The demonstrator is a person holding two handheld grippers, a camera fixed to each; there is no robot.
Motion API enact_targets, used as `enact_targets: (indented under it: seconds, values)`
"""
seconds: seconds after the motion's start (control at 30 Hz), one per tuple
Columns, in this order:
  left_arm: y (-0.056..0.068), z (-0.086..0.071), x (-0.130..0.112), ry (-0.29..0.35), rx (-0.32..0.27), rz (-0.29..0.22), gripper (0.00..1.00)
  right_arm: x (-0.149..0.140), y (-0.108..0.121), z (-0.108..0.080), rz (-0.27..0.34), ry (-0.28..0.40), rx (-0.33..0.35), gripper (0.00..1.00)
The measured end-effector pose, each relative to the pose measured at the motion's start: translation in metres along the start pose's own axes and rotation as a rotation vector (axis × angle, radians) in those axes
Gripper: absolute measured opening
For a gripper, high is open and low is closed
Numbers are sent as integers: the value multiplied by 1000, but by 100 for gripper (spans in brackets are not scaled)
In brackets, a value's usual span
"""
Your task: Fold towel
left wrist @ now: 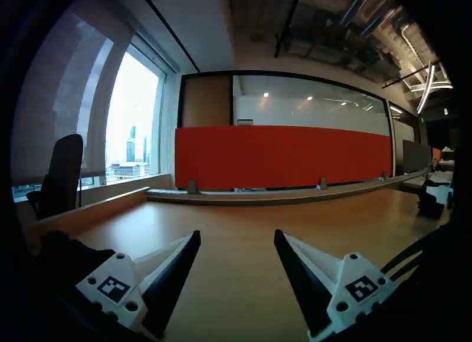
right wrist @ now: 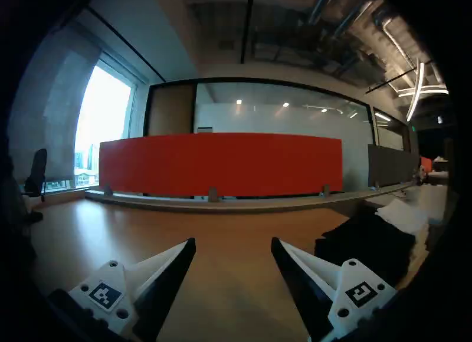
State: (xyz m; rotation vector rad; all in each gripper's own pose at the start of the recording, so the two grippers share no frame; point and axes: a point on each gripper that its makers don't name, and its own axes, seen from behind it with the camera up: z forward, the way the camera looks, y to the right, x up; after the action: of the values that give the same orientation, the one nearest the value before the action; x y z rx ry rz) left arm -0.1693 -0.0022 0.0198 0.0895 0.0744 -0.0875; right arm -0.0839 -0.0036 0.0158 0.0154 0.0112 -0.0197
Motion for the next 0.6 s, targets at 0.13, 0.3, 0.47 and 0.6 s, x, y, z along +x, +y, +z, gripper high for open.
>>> enact_targets:
  seconds: [0.13, 0.3, 0.47, 0.6]
  values:
    - [0, 0, 0, 0, 0, 0, 92, 0, 0, 0, 0, 0, 0, 99]
    - [0, 0, 1, 0, 0, 0, 92, 0, 1, 1, 0, 0, 0, 99]
    - [0, -1, 2, -1, 0, 0, 92, 0, 1, 0, 0, 0, 0, 99]
    - [-1, -1, 4, -1, 0, 0, 92, 1, 1, 0, 0, 0, 0, 99]
